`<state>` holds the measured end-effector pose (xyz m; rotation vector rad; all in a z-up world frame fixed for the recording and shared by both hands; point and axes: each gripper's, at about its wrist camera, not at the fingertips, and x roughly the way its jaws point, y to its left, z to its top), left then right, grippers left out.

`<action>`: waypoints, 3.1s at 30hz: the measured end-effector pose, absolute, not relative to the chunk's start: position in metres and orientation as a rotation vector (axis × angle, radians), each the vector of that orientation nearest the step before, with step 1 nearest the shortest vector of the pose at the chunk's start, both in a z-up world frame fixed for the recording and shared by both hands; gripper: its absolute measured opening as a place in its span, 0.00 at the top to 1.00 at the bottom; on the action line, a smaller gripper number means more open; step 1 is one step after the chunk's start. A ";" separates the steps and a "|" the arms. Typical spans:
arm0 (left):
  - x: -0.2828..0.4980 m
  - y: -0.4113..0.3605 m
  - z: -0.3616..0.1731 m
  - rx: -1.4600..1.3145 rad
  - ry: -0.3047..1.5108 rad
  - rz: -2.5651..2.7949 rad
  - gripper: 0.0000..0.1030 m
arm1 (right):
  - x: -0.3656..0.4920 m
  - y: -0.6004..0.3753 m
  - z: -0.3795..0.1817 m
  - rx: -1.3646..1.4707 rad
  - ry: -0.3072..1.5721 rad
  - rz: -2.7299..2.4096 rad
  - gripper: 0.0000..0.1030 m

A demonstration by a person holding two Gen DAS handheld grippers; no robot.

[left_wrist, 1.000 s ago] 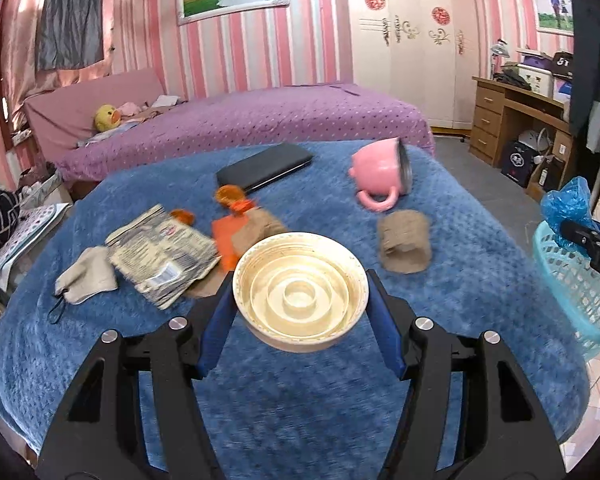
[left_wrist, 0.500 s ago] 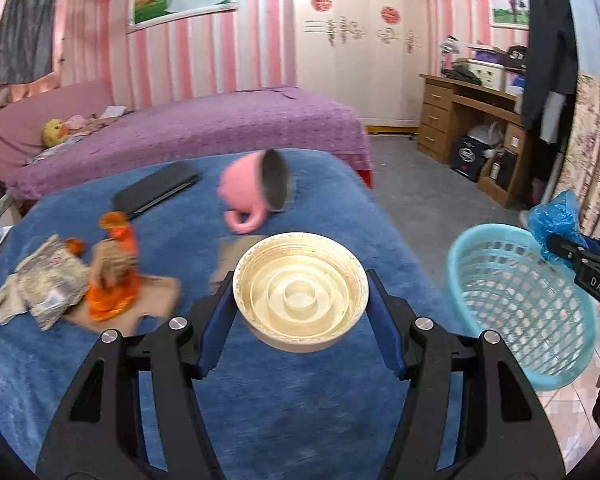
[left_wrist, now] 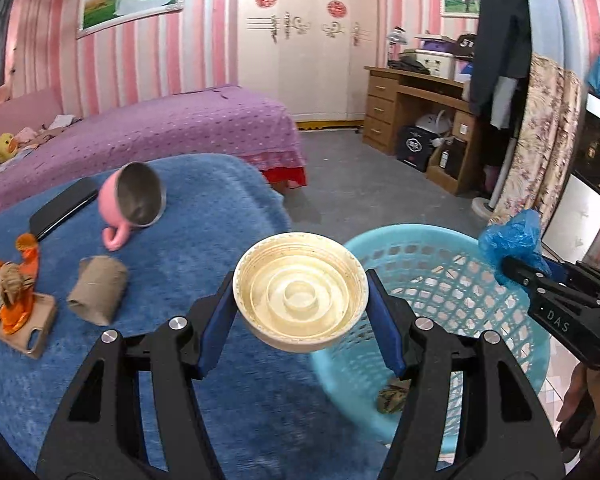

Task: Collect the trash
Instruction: 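Open the left tool to drop the lid while the right tool releases the bag, then move both open tools back over the items on the blanket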

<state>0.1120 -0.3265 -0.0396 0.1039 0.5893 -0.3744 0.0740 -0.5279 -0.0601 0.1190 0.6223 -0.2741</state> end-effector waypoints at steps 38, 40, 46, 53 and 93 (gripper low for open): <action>0.134 -0.301 -0.045 0.125 0.610 -0.267 0.08 | 0.089 -0.510 -0.062 0.113 0.621 -0.265 0.61; 0.134 -0.299 -0.045 0.125 0.613 -0.267 0.08 | 0.089 -0.510 -0.062 0.117 0.617 -0.268 0.44; 0.134 -0.290 -0.043 0.117 0.612 -0.259 0.07 | 0.087 -0.509 -0.058 0.118 0.596 -0.304 0.12; 0.133 -0.276 -0.038 0.114 0.601 -0.246 0.07 | 0.085 -0.507 -0.050 0.127 0.567 -0.362 0.04; 0.134 -0.029 -0.017 0.015 0.605 0.015 0.05 | 0.136 -0.322 -0.031 0.014 0.554 -0.221 0.04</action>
